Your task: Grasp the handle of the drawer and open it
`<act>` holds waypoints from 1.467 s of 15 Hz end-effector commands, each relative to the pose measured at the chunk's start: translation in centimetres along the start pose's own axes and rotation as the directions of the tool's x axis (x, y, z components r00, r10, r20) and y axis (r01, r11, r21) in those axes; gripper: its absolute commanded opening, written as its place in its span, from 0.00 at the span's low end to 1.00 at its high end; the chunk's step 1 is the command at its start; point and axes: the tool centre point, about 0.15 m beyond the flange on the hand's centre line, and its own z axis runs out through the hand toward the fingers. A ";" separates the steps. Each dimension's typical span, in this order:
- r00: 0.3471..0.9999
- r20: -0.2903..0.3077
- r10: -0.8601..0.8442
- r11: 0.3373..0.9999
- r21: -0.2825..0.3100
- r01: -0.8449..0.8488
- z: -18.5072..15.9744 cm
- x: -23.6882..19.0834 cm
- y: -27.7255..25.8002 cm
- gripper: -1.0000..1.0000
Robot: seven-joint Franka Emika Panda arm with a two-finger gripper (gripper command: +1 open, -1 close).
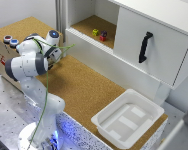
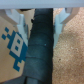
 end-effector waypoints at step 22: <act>0.997 0.034 0.062 0.982 0.178 -0.067 -3.2 -1.1 14.6 0.00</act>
